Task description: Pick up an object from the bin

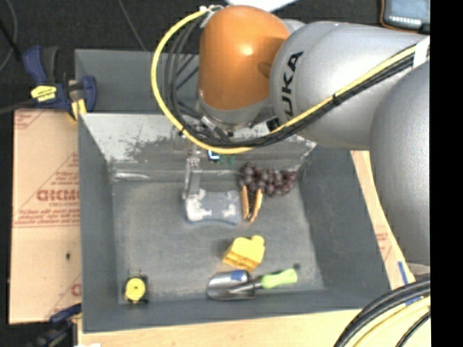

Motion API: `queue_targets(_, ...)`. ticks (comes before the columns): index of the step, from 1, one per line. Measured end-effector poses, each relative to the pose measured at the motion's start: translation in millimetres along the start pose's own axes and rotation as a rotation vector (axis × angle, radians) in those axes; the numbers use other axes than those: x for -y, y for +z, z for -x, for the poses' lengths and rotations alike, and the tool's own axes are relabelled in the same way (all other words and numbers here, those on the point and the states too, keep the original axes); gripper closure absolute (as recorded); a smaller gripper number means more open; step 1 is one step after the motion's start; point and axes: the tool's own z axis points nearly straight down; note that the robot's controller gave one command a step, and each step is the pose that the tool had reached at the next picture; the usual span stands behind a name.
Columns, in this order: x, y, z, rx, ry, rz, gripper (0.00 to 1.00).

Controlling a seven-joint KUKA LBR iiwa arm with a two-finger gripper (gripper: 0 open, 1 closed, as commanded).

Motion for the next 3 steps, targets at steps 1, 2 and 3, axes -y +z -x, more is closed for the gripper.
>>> queue_targets(1, 15.7, 35.0, -0.5, 0.004, -0.061, 0.000, 0.00)
queue_targets(2, 26.0, 57.3, -18.6, -0.006, -0.013, -0.001, 0.00)
queue_targets(3, 39.9, 73.8, -11.0, 0.006, 0.075, 0.002, 0.00)
